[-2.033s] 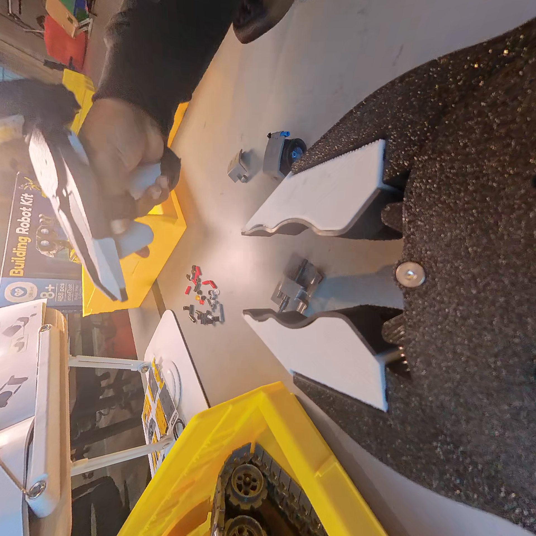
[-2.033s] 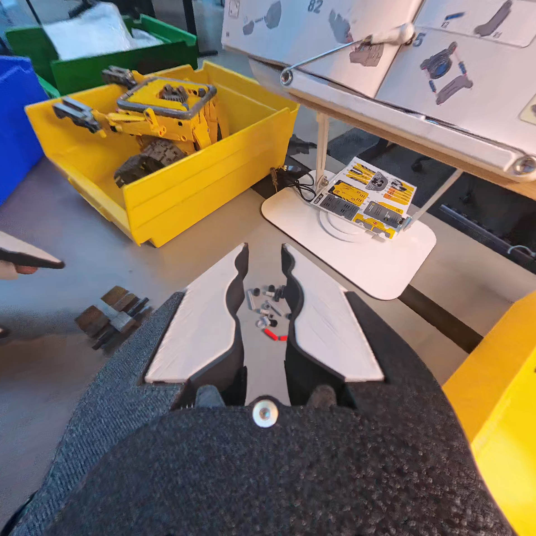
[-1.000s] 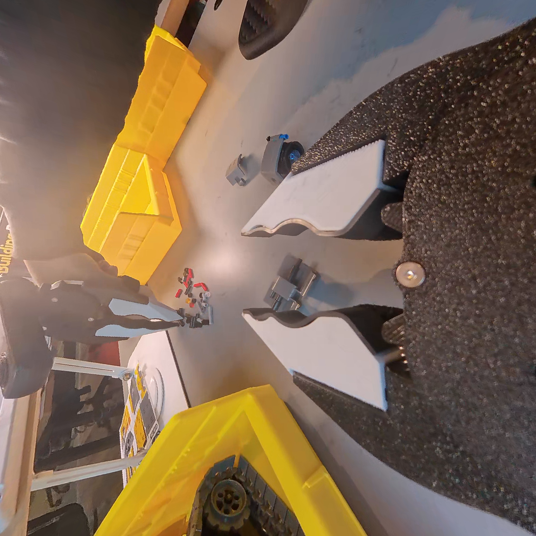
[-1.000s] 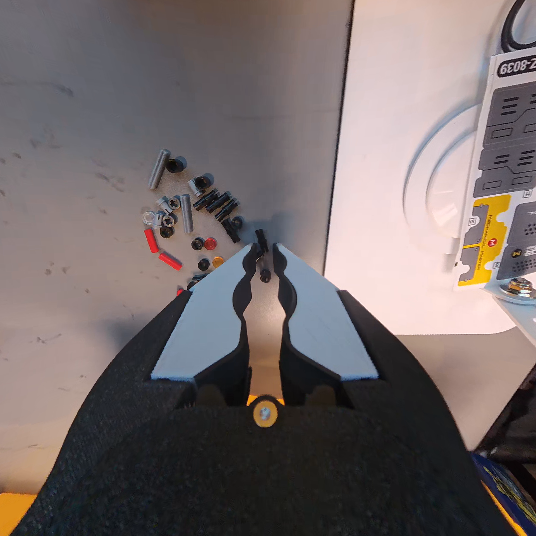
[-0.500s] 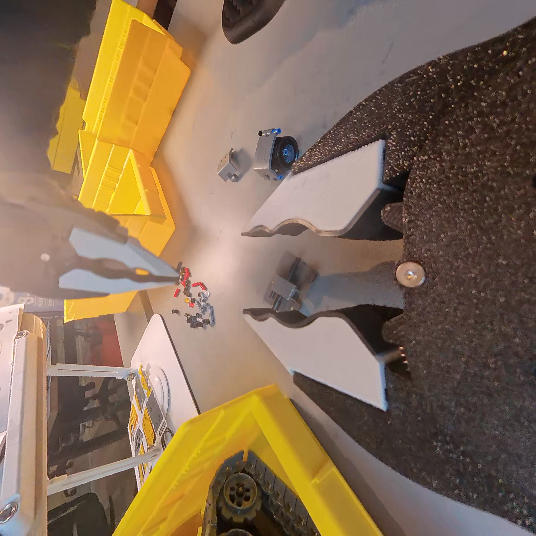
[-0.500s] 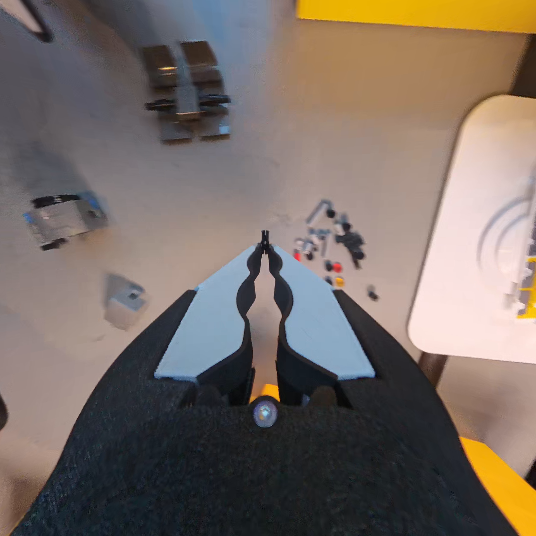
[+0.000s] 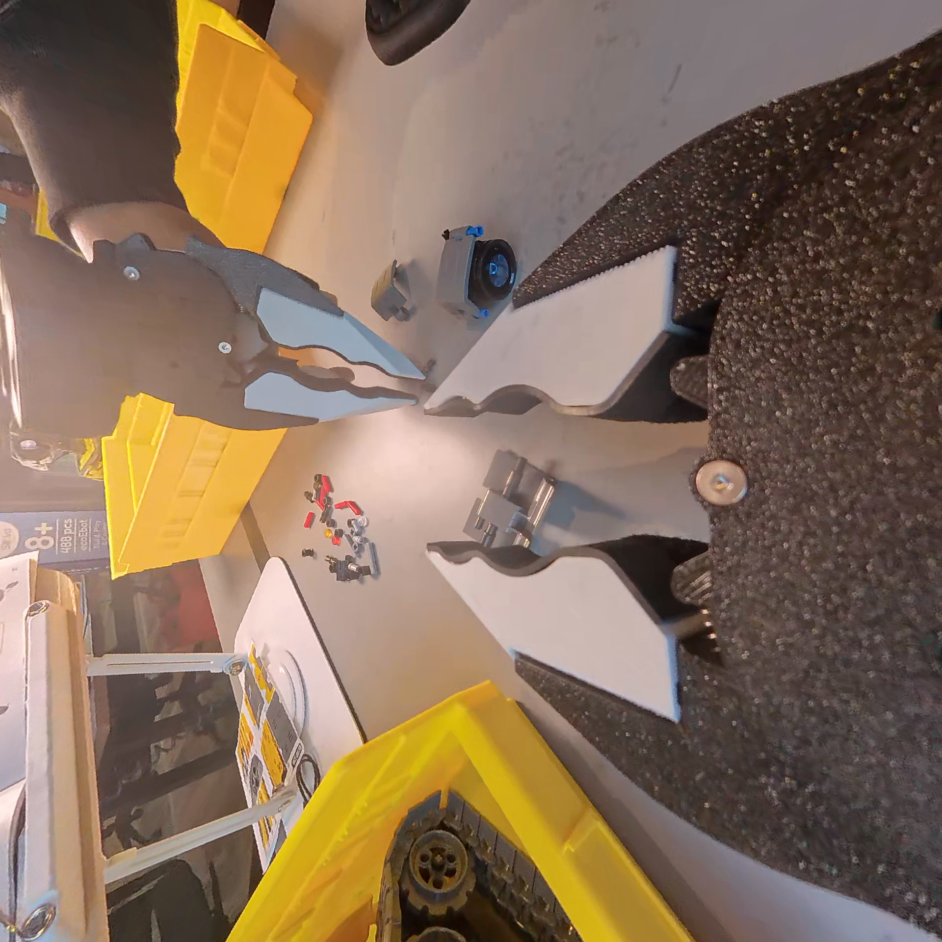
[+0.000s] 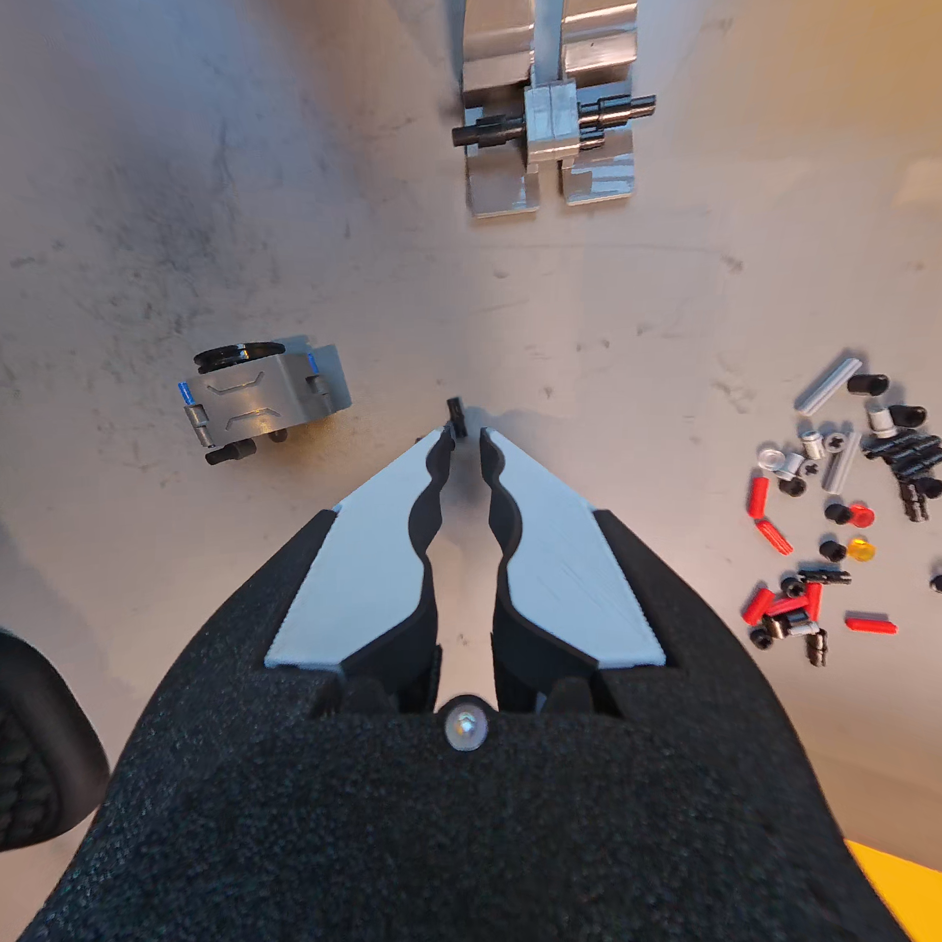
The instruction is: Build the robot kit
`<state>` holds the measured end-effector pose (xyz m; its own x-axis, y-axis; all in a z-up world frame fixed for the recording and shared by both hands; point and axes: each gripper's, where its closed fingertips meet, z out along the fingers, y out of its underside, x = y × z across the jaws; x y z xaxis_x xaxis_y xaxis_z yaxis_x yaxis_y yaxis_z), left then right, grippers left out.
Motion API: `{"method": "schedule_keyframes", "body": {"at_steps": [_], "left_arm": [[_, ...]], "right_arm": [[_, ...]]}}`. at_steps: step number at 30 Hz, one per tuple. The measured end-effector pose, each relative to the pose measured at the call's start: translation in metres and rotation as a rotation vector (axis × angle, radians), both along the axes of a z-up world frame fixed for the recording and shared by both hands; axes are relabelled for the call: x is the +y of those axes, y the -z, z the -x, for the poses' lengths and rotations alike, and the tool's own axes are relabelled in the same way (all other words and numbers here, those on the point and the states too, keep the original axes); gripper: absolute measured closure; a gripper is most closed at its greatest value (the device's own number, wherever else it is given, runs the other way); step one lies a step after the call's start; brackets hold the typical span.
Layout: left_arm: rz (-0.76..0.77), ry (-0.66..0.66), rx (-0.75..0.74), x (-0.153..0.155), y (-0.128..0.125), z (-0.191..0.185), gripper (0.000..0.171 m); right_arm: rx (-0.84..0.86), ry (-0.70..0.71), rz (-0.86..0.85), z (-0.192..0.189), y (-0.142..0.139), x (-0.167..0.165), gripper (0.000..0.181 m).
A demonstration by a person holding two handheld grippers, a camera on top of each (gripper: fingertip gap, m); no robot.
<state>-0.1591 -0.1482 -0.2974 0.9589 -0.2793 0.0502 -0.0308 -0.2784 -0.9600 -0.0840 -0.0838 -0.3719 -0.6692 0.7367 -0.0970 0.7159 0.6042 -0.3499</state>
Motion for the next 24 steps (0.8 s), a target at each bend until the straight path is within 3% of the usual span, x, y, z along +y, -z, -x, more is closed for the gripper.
{"method": "schedule_keyframes", "body": {"at_steps": [8,14,18,24], "left_arm": [[-0.01,0.007,-0.008,-0.001,-0.004,-0.001,0.124],[-0.006,0.018,-0.024,-0.001,-0.004,-0.003,0.124],[0.0,0.023,-0.028,-0.001,-0.002,-0.005,0.124],[0.026,0.045,0.021,-0.001,0.006,-0.012,0.124]], "right_arm": [[0.11,0.055,-0.032,0.027,-0.049,0.032,0.168],[0.217,0.105,0.099,0.038,-0.089,0.036,0.168],[0.232,0.123,0.19,0.028,-0.079,0.022,0.168],[0.248,0.163,0.187,0.013,-0.026,0.001,0.168]]}}
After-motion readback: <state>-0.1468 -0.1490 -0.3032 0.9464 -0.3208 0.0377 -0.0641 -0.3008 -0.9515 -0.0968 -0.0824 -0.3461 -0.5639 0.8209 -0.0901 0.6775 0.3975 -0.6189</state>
